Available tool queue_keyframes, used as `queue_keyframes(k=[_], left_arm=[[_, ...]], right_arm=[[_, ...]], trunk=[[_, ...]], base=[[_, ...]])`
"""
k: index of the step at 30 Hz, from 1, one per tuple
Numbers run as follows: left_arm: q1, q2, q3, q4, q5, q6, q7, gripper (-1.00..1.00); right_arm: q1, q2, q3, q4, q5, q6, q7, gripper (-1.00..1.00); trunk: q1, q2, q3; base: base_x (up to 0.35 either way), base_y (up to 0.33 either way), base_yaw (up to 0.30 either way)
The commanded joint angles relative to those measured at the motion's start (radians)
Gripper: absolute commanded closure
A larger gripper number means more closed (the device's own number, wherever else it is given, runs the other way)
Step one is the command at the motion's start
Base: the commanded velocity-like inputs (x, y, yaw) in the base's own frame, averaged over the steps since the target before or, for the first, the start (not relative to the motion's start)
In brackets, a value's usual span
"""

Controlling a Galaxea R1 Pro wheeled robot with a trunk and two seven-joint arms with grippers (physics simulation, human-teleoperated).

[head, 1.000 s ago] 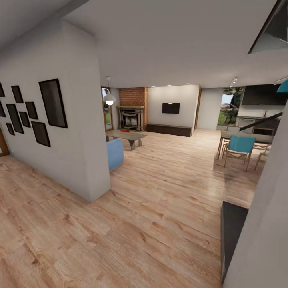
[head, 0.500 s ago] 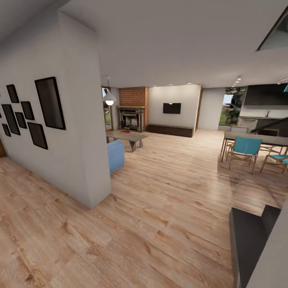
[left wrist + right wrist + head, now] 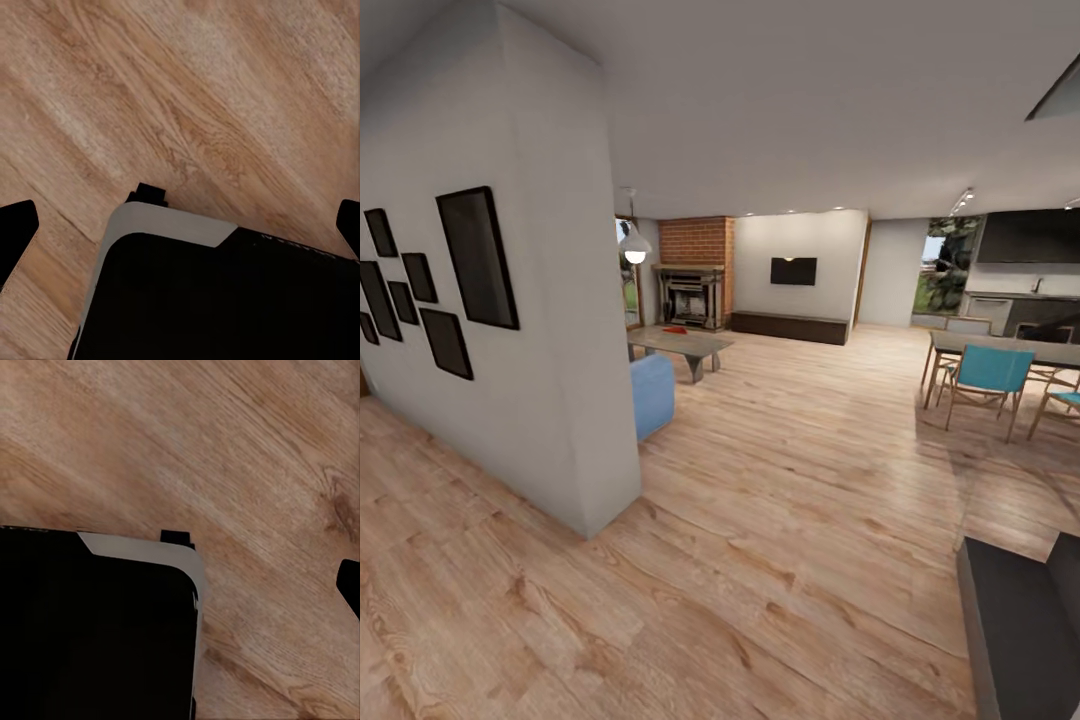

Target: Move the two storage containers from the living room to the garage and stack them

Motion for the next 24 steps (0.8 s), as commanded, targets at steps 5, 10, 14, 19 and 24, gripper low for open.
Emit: queue_keyframes(k=[5,10,14,19,24], left_arm=[[-0.001,0.0,-0.009,0.0,0.007,0.0,0.002,-1.0],[-0.001,0.0,-0.009,0.0,0.007,0.0,0.002,-1.0],[-0.001,0.0,-0.009,0.0,0.007,0.0,0.002,-1.0],[-0.001,0.0,-0.008,0.0,0.007,-0.001,0.002,-1.0],[-0.001,0.0,-0.009,0.0,0.007,-0.002,0.002,-1.0]], right_arm=[[-0.001,0.002,0.009,0.003,-0.01,-0.005,0.003,-1.0],[-0.001,0.003,0.01,0.003,-0.011,-0.003,0.003,-1.0],[-0.001,0.003,0.01,0.003,-0.011,-0.003,0.003,-1.0],[-0.001,0.002,0.01,0.003,-0.011,-0.003,0.003,-1.0],[-0.001,0.002,0.01,0.003,-0.011,-0.003,0.003,-1.0]], trunk=[[0.001,-0.001,-0.001],[0.001,-0.001,-0.001],[0.001,-0.001,-0.001],[0.001,-0.001,-0.001],[0.001,-0.001,-0.001]], base=[[0.323,0.02,-0.047],[0.323,0.004,-0.199],[0.323,0.001,-0.236],[0.322,0.0,-0.243],[0.323,0.0,-0.245]])
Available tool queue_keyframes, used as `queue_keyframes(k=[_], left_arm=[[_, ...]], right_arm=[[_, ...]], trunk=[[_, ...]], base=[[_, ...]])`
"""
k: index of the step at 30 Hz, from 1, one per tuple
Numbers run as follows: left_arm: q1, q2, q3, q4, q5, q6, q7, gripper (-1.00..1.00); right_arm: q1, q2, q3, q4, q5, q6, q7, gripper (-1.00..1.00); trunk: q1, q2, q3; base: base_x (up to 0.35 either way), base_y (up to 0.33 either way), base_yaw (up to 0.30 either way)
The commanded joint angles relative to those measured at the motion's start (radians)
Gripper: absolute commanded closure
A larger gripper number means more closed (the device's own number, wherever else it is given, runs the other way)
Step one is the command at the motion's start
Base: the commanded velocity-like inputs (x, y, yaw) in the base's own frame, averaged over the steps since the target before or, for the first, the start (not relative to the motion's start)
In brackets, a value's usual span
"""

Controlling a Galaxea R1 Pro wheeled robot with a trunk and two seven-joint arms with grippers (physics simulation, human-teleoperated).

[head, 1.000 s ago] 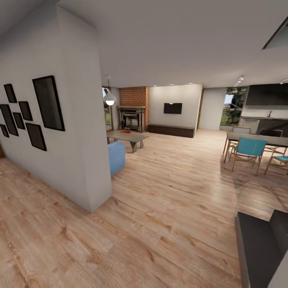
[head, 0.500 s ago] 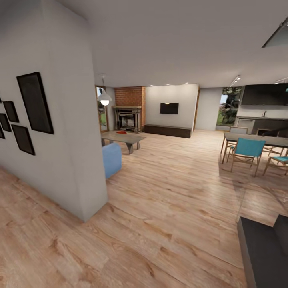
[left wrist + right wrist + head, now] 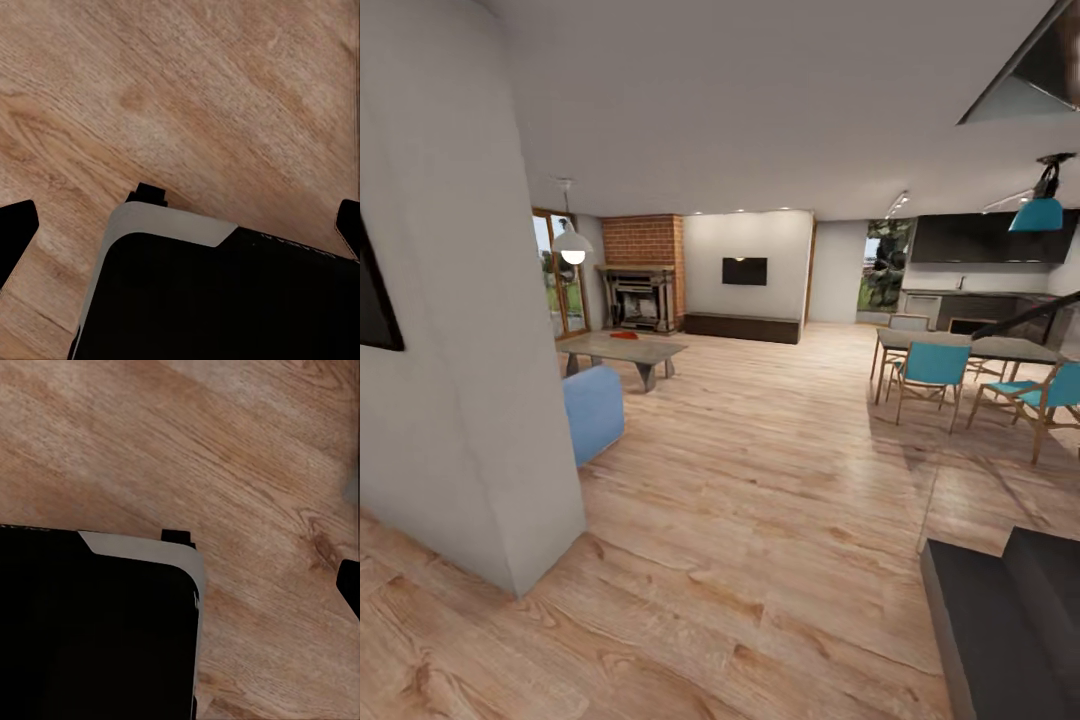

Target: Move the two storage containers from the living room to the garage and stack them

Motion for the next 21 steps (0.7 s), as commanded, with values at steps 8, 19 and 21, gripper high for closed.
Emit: queue_keyframes(k=[8,19,21], left_arm=[[0.0,0.0,-0.009,0.0,0.007,-0.004,0.003,-1.0],[0.0,0.0,-0.009,0.0,0.007,-0.004,0.003,-1.0],[0.0,0.0,-0.009,0.0,0.007,-0.004,0.003,-1.0]], right_arm=[[-0.001,0.0,0.009,0.003,-0.009,-0.005,0.003,-1.0],[-0.001,-0.001,0.01,0.002,-0.008,-0.004,0.005,-1.0],[-0.001,-0.001,0.01,0.002,-0.008,-0.004,0.004,-1.0]], trunk=[[0.001,-0.001,-0.001],[0.001,-0.001,-0.001],[0.001,-0.001,-0.001]], base=[[0.322,0.0,-0.206],[0.323,0.0,-0.017],[0.322,0.0,-0.001]])
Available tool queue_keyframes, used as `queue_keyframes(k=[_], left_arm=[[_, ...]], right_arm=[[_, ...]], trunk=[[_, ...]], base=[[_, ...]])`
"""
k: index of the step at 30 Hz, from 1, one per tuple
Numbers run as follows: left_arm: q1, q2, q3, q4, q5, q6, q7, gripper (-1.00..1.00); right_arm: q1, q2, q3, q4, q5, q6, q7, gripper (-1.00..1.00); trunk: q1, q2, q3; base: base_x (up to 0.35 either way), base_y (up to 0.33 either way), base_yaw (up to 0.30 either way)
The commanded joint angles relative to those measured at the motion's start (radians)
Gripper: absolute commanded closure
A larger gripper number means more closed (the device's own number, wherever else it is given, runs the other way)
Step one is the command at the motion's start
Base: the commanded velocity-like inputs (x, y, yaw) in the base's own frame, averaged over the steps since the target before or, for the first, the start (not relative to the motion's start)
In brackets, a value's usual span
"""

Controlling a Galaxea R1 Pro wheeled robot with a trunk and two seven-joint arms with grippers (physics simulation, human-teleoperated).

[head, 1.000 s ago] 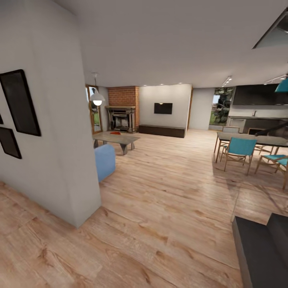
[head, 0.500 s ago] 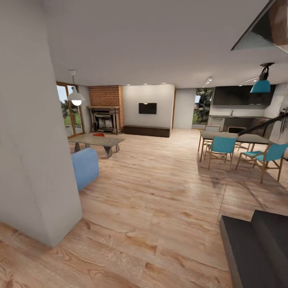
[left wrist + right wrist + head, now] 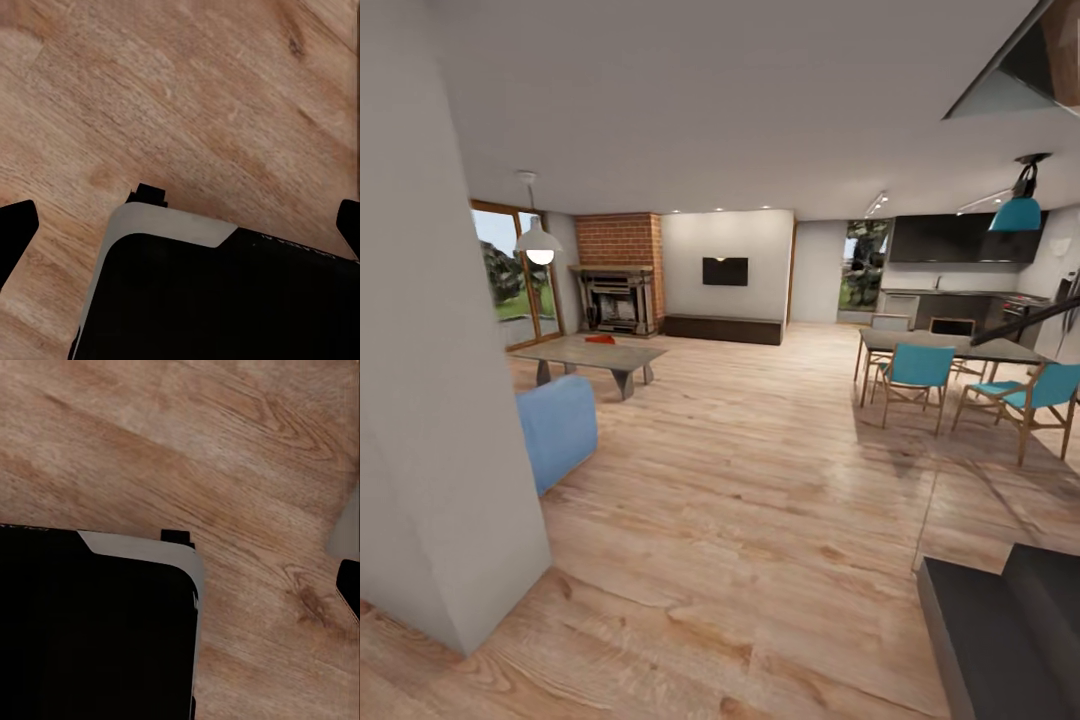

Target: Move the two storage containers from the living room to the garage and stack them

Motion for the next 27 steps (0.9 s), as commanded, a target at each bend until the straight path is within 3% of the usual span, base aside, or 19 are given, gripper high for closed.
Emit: queue_keyframes(k=[1,27], left_arm=[[-0.001,0.0,-0.009,0.0,0.007,-0.003,0.003,-1.0],[-0.001,0.0,-0.009,0.0,0.006,-0.004,0.003,-1.0]], right_arm=[[-0.001,0.001,0.008,0.003,-0.009,-0.005,0.003,-1.0],[-0.001,0.0,0.007,0.003,-0.009,-0.008,0.003,-1.0]], trunk=[[0.001,-0.001,-0.001],[0.001,-0.001,-0.001]], base=[[0.322,0.0,0.0],[0.322,0.0,-0.008]])
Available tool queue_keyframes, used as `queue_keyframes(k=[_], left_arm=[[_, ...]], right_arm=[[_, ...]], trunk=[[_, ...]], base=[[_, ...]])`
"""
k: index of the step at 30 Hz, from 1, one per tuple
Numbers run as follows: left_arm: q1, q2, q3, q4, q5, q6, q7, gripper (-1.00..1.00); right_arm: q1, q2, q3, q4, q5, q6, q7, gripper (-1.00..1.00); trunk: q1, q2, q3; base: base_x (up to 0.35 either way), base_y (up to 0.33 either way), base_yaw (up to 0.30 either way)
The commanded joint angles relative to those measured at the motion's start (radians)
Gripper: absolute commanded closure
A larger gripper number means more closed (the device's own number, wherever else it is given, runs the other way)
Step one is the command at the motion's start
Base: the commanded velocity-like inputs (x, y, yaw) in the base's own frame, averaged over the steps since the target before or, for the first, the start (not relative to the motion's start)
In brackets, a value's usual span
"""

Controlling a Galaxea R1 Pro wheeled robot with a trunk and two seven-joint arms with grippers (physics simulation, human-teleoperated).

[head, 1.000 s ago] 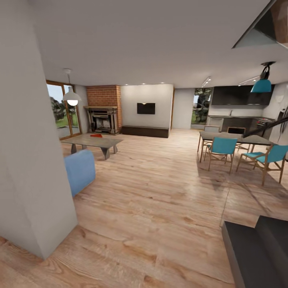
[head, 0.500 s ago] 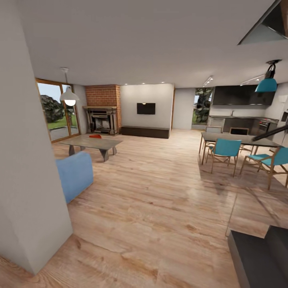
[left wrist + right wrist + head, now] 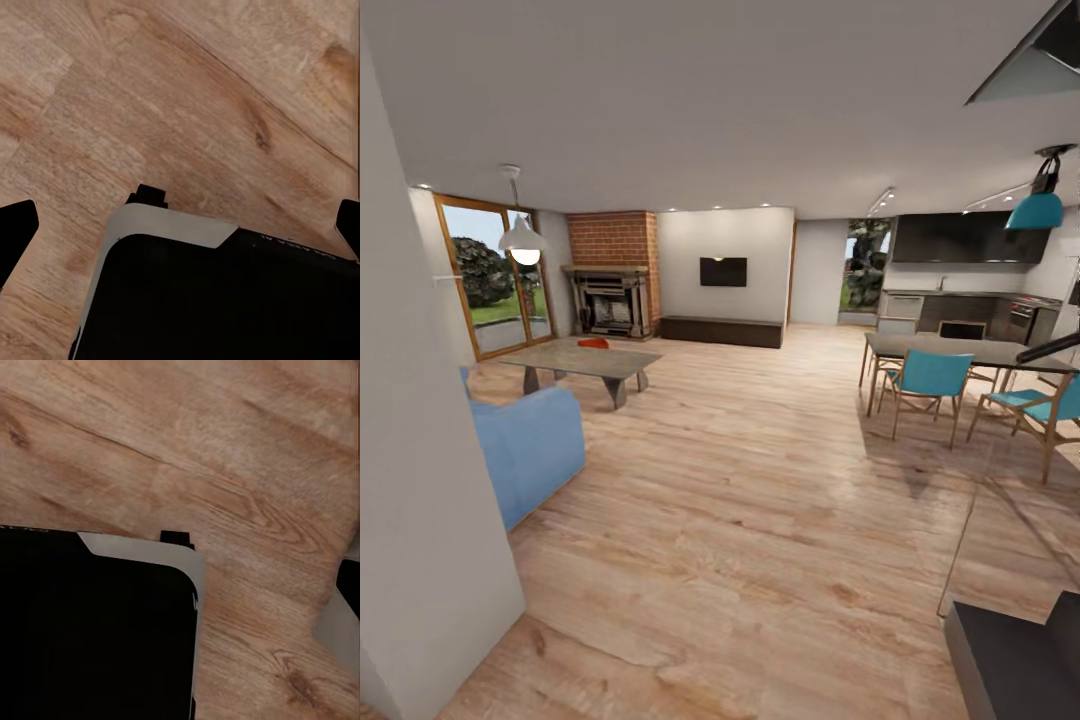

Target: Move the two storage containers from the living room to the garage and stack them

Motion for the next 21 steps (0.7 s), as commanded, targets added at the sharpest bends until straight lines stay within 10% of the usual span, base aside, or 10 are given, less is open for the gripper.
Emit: queue_keyframes(k=[1,21], left_arm=[[-0.001,0.0,-0.008,0.0,0.007,-0.003,0.003,-1.0],[-0.001,0.0,-0.009,0.0,0.009,-0.005,0.003,-1.0]], right_arm=[[-0.001,0.001,0.008,0.003,-0.009,-0.005,0.003,-1.0],[-0.001,-0.001,0.01,0.003,-0.008,-0.003,0.006,-1.0]], trunk=[[0.001,-0.001,-0.001],[0.001,-0.001,-0.001]], base=[[0.323,0.0,-0.114],[0.323,0.0,-0.102]])
